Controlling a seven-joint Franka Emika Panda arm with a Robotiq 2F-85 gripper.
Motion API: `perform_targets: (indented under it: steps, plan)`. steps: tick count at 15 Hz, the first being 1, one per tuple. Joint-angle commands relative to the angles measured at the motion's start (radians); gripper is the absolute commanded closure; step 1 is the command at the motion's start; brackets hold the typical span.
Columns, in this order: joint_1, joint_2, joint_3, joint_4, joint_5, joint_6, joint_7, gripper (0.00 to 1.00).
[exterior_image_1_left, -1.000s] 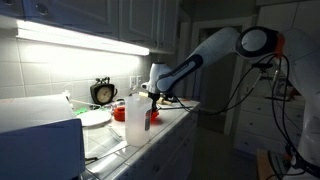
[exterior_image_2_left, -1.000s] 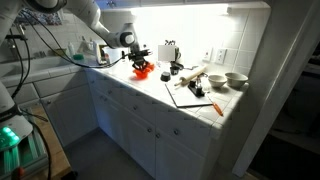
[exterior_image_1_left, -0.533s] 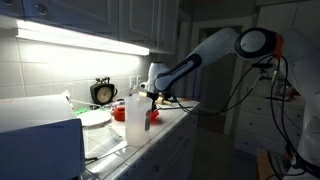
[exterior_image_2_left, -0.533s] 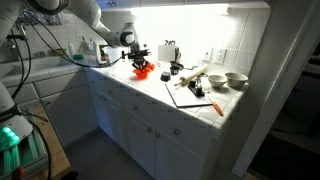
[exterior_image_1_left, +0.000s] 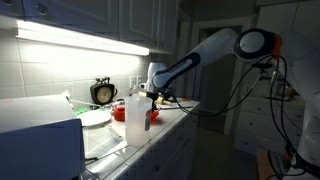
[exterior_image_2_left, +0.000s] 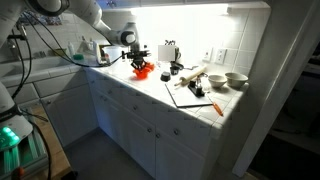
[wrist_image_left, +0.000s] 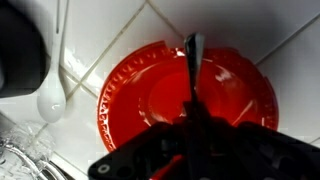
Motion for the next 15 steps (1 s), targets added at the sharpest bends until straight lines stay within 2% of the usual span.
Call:
perform_targets:
  steps: [1, 15]
  plan:
    - [-0.016, 0.028, 0.02, 0.058, 0.041, -0.053, 0.008, 0.98]
    - [-0.047, 0.011, 0.044, 0.09, 0.144, -0.114, 0.012, 0.98]
